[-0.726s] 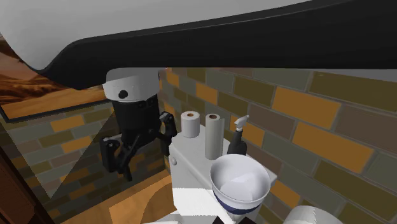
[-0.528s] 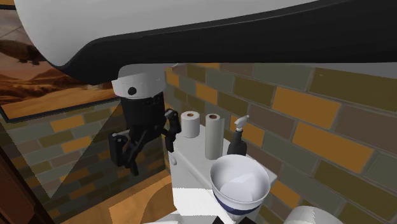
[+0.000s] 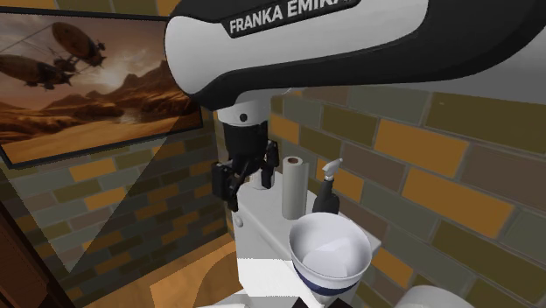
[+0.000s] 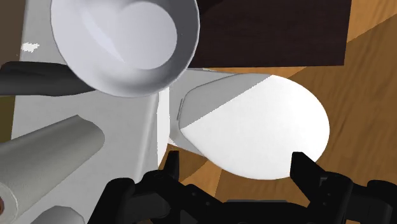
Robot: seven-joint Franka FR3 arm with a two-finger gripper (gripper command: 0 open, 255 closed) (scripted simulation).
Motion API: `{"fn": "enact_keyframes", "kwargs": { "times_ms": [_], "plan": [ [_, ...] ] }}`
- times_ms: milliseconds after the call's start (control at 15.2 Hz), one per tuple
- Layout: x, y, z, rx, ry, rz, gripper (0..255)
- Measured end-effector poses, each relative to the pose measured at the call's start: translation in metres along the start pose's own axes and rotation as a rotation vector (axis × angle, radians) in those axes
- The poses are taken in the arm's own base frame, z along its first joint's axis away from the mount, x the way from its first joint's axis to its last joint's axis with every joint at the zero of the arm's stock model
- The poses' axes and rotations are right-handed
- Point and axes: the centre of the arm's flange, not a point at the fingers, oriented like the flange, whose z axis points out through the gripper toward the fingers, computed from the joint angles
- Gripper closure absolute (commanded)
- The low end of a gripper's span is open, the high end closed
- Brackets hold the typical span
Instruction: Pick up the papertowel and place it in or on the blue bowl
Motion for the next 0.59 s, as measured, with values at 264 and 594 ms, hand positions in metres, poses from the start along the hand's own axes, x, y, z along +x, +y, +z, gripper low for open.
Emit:
{"fn": "enact_keyframes", "kwargs": {
  "times_ms": [264,594],
  "plan": [
    [0.010,0.048,0.002,-0.005,0.002,-0.009,0],
    [0.020,0.115,0.014,-0.012,0.005,-0.020,0]
  ]
}}
